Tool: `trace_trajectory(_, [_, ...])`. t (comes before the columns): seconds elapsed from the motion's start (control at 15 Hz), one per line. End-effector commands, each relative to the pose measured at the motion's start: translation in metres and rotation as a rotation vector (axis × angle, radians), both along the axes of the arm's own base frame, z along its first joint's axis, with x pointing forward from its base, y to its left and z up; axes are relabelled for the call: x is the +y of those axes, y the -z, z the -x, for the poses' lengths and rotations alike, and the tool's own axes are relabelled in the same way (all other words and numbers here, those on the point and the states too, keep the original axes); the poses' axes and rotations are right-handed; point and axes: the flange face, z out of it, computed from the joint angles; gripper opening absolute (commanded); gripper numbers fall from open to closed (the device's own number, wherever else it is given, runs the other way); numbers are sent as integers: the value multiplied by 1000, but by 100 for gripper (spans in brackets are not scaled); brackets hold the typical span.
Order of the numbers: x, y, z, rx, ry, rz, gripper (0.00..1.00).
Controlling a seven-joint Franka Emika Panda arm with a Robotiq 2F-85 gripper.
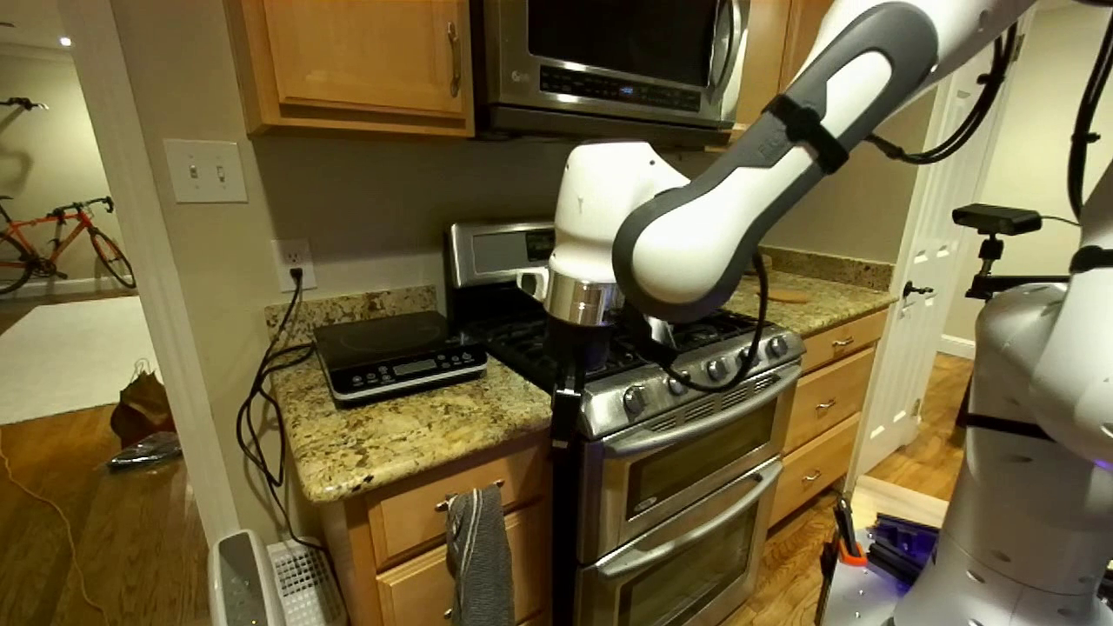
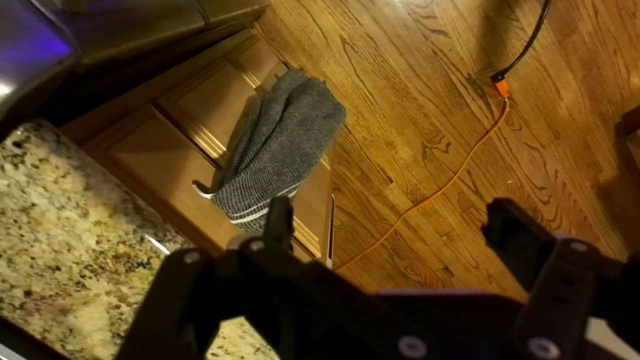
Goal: Open the top drawer.
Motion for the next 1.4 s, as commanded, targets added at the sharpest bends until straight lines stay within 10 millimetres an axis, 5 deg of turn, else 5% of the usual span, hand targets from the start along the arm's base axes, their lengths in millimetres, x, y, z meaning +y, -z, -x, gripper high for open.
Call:
trace_trajectory(0.0, [10,26,-9,-39,-115,8,100])
trace_trajectory(0.07, [6,16,-5,-18,-56,4,100])
trace_trajectory(0.53, [10,28,-10,-19,-96,4,100])
trace_trajectory(1.33, [-8,101,-25,-140,-202,5,100])
